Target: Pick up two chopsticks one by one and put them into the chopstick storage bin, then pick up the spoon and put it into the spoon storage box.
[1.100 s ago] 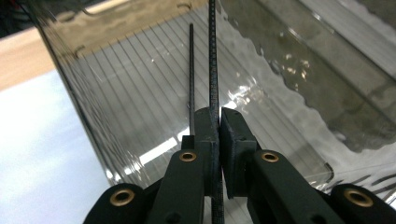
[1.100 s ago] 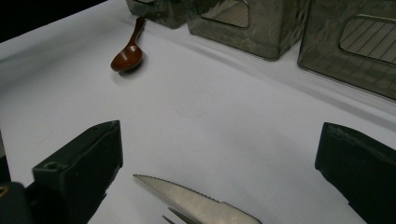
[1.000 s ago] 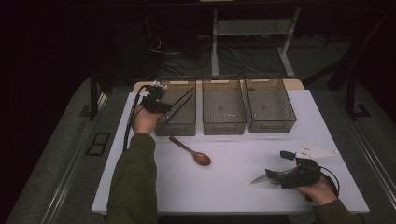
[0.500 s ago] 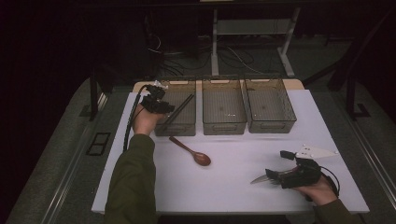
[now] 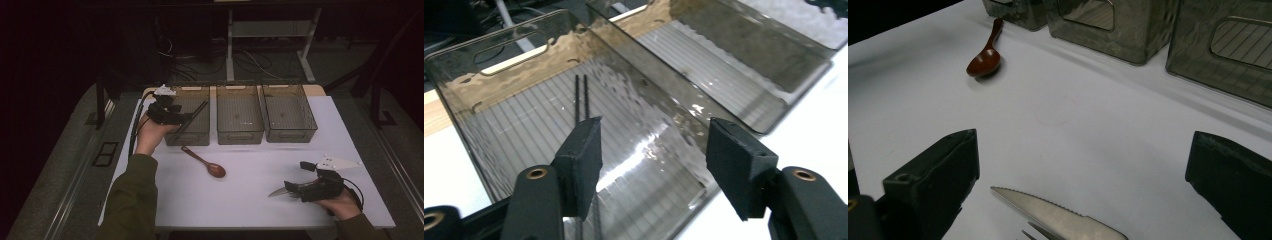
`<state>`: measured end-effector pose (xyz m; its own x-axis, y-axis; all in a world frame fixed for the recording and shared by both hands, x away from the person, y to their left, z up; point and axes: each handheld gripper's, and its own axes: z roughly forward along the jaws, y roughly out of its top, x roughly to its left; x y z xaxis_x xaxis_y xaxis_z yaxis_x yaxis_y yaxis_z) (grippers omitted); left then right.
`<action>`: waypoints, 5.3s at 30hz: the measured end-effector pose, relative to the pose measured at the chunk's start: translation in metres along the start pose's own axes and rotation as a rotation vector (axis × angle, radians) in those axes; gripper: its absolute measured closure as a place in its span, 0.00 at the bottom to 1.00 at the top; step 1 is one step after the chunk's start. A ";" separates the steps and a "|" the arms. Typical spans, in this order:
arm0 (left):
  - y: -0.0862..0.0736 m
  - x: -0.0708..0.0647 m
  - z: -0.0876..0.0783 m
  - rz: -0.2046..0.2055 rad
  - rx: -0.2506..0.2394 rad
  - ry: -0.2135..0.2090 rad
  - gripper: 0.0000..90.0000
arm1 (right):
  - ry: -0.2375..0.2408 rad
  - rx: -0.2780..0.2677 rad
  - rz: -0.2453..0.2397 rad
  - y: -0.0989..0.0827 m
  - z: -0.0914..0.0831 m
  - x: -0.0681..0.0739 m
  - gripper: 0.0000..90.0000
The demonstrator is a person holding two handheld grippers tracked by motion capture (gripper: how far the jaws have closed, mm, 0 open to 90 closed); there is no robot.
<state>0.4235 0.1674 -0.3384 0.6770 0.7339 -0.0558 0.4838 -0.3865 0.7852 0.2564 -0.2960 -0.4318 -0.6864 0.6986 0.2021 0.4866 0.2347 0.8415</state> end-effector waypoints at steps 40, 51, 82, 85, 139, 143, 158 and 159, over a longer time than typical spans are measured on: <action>-0.080 -0.060 0.033 0.138 0.100 -0.094 0.99 | -0.008 0.005 0.004 0.000 0.000 0.000 0.01; -0.086 -0.058 0.056 0.121 0.142 -0.107 0.99 | -0.007 0.008 0.000 0.000 0.001 -0.001 0.01; -0.108 -0.062 0.028 0.146 0.261 -0.141 0.99 | -0.008 0.000 0.004 0.000 -0.001 -0.001 0.01; -0.112 -0.066 0.023 0.137 0.266 -0.155 0.99 | -0.008 -0.001 0.004 0.000 -0.001 -0.001 0.01; -0.094 -0.099 0.055 0.122 0.123 -0.249 0.40 | 0.017 0.059 -0.030 -0.002 0.015 0.003 0.01; -0.095 -0.102 0.058 0.123 0.138 -0.247 0.40 | 0.016 0.062 -0.026 -0.002 0.014 0.003 0.01; -0.097 -0.104 0.062 0.167 0.166 -0.247 0.43 | 0.013 0.055 -0.021 -0.002 0.012 0.002 0.01; -0.097 -0.104 0.061 0.171 0.168 -0.249 0.44 | 0.013 0.054 -0.022 -0.002 0.012 0.002 0.01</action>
<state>0.3402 0.0939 -0.4464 0.8607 0.4998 -0.0971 0.4221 -0.5938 0.6850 0.2605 -0.2866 -0.4389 -0.7036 0.6845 0.1908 0.5000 0.2861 0.8174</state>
